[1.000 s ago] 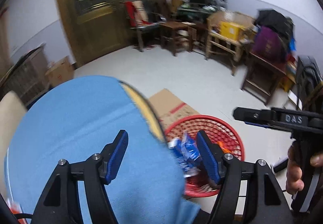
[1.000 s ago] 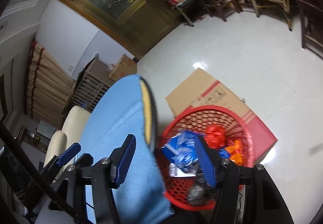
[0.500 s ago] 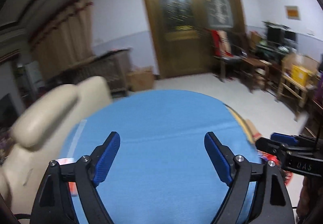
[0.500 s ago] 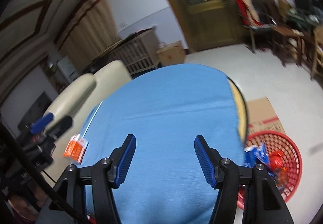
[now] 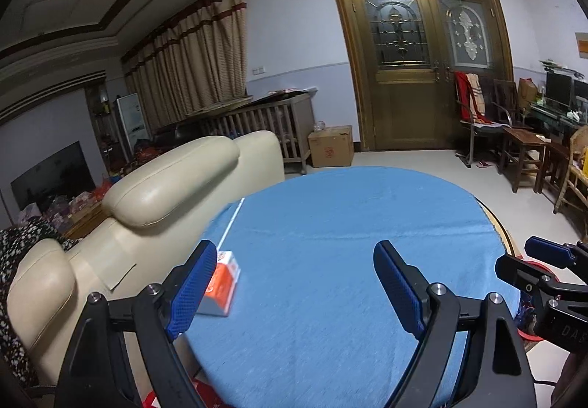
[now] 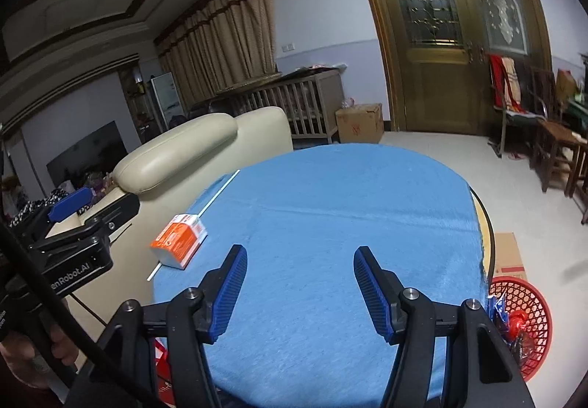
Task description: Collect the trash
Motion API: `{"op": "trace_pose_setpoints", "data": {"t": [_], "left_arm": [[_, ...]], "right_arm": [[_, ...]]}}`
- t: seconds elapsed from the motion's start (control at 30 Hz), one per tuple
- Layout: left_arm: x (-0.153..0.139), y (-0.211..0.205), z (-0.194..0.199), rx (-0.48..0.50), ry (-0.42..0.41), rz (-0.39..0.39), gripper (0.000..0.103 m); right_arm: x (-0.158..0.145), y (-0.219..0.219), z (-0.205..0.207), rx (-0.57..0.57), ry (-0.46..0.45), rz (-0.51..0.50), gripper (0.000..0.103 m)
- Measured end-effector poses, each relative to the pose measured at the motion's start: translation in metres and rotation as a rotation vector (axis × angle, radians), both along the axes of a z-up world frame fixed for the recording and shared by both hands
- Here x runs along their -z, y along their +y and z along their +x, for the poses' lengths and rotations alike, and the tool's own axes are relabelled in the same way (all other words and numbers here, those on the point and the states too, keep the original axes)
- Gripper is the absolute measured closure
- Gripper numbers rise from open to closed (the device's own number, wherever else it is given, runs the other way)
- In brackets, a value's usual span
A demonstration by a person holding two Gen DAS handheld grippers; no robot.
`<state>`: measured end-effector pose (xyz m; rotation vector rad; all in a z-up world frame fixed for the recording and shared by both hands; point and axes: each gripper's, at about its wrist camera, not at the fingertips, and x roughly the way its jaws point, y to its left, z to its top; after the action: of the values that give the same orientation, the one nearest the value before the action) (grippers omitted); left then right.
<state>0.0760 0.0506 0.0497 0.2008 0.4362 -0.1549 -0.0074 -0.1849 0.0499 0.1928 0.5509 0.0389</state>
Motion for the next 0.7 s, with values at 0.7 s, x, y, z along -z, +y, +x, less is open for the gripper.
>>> {"op": "trace_pose_setpoints", "data": {"t": [0.7], "left_arm": [[0.008,0.052,-0.021,-0.110,0.022,-0.018,0.016]], "right_arm": [[-0.002,0.044,-0.019,0.027,-0.030,-0.128,0.038]]}}
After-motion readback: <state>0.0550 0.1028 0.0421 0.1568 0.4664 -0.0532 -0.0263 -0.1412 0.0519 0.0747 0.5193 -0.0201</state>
